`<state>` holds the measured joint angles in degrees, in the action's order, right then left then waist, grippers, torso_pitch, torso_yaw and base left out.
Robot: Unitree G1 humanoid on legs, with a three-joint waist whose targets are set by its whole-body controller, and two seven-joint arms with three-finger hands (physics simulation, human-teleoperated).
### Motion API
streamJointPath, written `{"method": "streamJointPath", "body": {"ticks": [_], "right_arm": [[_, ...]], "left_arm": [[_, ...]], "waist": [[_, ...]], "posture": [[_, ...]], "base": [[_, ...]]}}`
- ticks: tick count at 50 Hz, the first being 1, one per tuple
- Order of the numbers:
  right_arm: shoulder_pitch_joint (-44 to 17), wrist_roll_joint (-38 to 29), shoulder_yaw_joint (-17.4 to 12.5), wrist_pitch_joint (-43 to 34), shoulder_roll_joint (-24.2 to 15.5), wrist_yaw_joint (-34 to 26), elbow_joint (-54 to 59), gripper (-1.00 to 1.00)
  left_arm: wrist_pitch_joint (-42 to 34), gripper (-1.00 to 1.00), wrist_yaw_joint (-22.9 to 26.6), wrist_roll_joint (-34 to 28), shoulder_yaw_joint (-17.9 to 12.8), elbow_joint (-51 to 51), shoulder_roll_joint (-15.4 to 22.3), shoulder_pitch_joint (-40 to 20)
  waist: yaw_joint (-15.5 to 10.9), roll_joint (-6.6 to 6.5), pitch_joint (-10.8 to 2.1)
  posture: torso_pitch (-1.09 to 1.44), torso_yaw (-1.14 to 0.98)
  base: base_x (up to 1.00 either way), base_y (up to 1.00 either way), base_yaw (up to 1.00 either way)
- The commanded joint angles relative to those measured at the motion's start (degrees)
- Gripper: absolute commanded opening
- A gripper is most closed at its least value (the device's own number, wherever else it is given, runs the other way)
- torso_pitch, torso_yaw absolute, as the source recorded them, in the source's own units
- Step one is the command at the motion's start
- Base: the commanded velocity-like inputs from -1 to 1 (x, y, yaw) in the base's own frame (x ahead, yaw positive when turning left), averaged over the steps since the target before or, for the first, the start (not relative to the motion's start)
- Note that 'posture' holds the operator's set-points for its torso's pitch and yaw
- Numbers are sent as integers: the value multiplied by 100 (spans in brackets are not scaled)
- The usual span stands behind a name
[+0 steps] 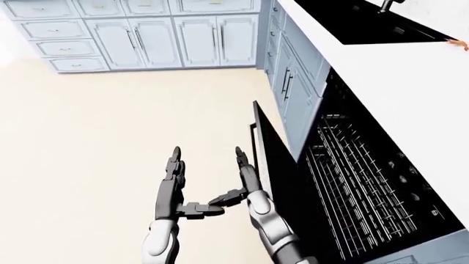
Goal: Close the dishwasher door
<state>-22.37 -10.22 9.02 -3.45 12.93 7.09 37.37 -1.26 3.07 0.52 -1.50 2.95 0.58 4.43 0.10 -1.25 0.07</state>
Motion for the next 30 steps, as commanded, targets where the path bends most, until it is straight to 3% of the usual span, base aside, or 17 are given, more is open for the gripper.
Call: {"method": "streamJointPath", "body": {"ticks": [1, 6, 13, 22, 30], "right_arm": [[-362, 81, -47, 672, 91, 14, 398, 100], [-1044, 306, -396, 1687, 157, -42, 2261, 100], [-1617, 542, -795, 2192, 180, -121, 3393, 100], [-1522, 549, -1310, 2229, 66, -50, 3992, 100], [-1321, 302, -1498, 2132, 125, -77, 4086, 100]], "left_arm": [[172, 100, -4, 7, 2, 230, 7, -86], [150, 100, -4, 19, -12, 253, 13, -89], [127, 100, 3, 29, -20, 280, 17, -88], [51, 100, 4, 38, -29, 383, 18, -80], [24, 100, 3, 50, -60, 378, 27, -105]], "waist": [[1, -29, -108], [22, -53, -118], [11, -54, -125], [-16, -18, -141], [-22, 9, -119]], "posture": [[0, 0], [0, 0], [0, 0], [0, 0], [0, 0]], "base": [[0, 0, 0], [0, 0, 0], [0, 0, 0], [0, 0, 0], [0, 0, 0]]}}
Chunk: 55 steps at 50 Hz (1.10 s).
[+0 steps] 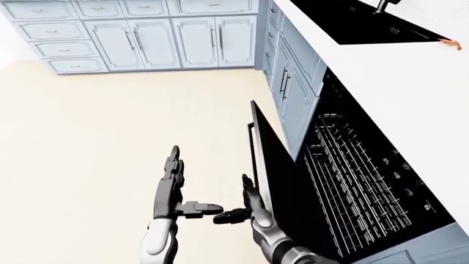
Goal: Close the dishwasher door
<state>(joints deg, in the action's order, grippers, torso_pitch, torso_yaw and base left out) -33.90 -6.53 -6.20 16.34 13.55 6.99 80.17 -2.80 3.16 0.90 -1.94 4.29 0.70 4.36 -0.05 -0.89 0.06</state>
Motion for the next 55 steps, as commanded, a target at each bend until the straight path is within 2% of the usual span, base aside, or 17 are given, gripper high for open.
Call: {"method": "streamJointPath", "body": {"ticks": [1, 4, 9, 14, 31, 55], "right_arm": [[-149, -90, 10, 123, 86, -101, -186, 100], [-93, -186, -19, 66, 123, -126, -168, 100], [-4, -361, -21, -16, 204, -141, -149, 100], [83, -507, -108, -154, 159, -89, -124, 100], [171, -981, -198, -340, -28, 691, -100, 100], [123, -1116, -175, -348, -105, 1346, -105, 100]], "left_arm": [[186, 100, -6, 10, -14, 235, 13, -98], [143, 100, -87, -50, -56, 159, 34, -155], [129, 100, 122, 118, -80, 134, 51, -132], [147, 100, 100, 98, -91, 160, 43, -133], [227, 100, 139, 18, -22, 257, 31, -36], [337, 100, 79, -48, -25, 175, 26, -64]], "waist": [[-7, -25, -115], [-8, -22, -115], [-15, -29, -125], [-23, -27, -129], [-35, 6, -148], [-62, -17, -141]], "posture": [[0, 0], [0, 0], [0, 0], [0, 0], [0, 0], [0, 0]], "base": [[0, 0, 0], [0, 0, 0], [0, 0, 0], [0, 0, 0], [0, 0, 0], [0, 0, 0]]}}
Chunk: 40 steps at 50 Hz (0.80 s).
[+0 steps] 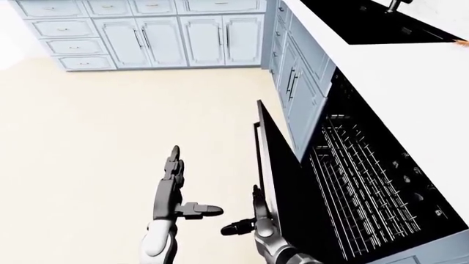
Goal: Close the dishwasher door
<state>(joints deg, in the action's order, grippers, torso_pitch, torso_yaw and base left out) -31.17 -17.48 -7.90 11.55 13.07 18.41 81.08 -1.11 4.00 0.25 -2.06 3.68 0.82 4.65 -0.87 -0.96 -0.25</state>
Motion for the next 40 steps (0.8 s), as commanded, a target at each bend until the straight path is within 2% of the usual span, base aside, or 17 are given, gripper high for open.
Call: {"method": "streamJointPath", "body": {"ticks": [1, 14, 30, 40], "right_arm": [[-154, -27, -4, 129, -57, 227, -196, 100], [-138, -31, -28, 91, -54, 341, -194, 100], [-155, -270, 28, -375, -87, 996, -185, 100], [-176, -391, 50, -551, -99, 1188, -183, 100]], "left_arm": [[170, 100, -3, 26, -21, 221, 17, -102], [123, 100, -6, 73, -52, 186, 18, -133], [80, 100, -20, 104, -48, 225, 19, -123], [70, 100, -17, 111, -47, 235, 18, -118]], "waist": [[19, -10, -110], [27, 17, -124], [4, 4, -123], [-6, -7, -119]], "posture": [[0, 0], [0, 0], [0, 0], [0, 0]], "base": [[0, 0, 0], [0, 0, 0], [0, 0, 0], [0, 0, 0]]}}
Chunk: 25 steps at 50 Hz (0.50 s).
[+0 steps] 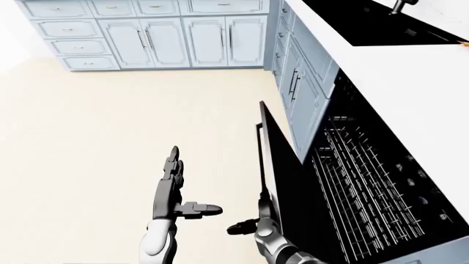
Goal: Close the dishwasher door
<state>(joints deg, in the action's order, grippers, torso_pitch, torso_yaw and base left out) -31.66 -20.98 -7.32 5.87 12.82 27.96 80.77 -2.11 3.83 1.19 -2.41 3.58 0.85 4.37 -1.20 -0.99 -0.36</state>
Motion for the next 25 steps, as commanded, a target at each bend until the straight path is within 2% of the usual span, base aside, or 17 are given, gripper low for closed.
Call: {"method": "streamJointPath", "body": {"ticks": [1, 25], "right_arm": [[-130, -48, -8, -4, -76, 248, -152, 100], [-164, -187, -6, -236, -134, 899, -149, 100]], "left_arm": [[178, 100, 1, 14, -12, 233, 15, -90], [160, 100, 6, 30, -36, 208, 23, -117]], "waist": [[26, -5, -107], [5, -34, -94]], "posture": [[0, 0], [0, 0]], "base": [[0, 0, 0], [0, 0, 0]]}}
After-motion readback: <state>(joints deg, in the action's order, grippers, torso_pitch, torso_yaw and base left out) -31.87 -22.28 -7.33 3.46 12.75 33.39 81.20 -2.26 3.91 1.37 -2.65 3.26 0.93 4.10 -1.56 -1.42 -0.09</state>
